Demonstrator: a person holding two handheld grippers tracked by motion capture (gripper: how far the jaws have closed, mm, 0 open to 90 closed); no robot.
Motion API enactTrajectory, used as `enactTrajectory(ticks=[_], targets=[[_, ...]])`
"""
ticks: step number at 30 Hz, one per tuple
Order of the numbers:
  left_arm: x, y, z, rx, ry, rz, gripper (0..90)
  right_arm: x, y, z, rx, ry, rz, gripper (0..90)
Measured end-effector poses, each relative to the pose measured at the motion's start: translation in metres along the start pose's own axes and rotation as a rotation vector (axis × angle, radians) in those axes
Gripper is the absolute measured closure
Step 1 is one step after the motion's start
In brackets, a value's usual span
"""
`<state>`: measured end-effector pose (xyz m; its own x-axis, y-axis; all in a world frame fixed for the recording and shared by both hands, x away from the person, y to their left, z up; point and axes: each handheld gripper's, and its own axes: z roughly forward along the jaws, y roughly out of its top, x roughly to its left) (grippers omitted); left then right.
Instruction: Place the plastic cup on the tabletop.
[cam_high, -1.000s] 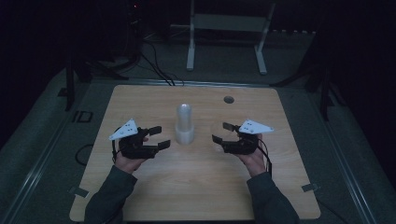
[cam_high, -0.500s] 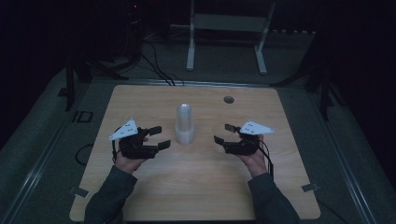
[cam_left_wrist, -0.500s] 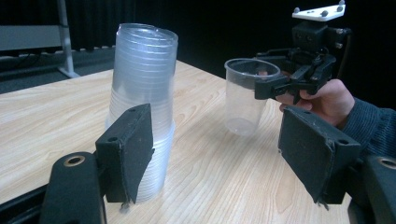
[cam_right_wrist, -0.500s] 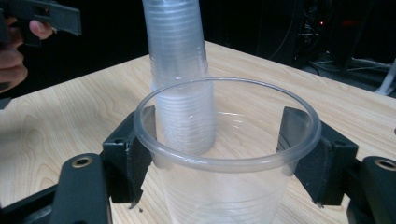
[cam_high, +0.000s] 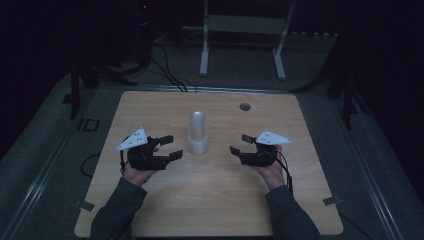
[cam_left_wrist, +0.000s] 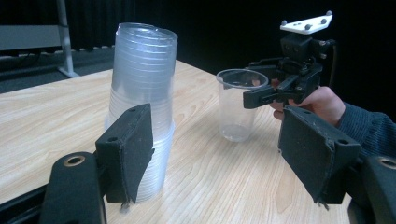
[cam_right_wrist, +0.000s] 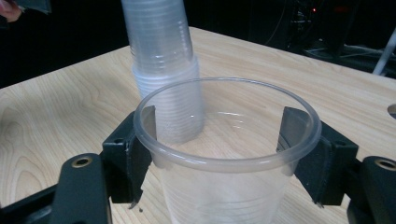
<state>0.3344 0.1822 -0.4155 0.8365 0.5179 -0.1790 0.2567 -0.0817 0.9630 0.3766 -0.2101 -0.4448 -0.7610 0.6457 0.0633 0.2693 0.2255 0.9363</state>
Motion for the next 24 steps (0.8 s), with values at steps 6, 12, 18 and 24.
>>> enactTrajectory(ticks=[6, 12, 18, 24], targets=[[0.000, 0.000, 0.000, 0.002, 0.000, -0.001, 26.5, -0.003, -0.004, 0.002, 0.008, -0.009, 0.010, 27.9], [0.000, 0.000, 0.000, 0.001, -0.001, -0.001, 26.5, -0.005, -0.007, 0.005, 0.020, -0.021, 0.007, 27.8], [0.000, -0.001, 0.001, 0.004, -0.001, 0.000, 26.5, -0.006, -0.009, 0.006, 0.024, -0.023, 0.009, 27.8], [0.000, -0.001, 0.001, 0.005, -0.001, 0.000, 26.5, -0.008, -0.012, 0.008, 0.033, -0.027, 0.014, 27.5]])
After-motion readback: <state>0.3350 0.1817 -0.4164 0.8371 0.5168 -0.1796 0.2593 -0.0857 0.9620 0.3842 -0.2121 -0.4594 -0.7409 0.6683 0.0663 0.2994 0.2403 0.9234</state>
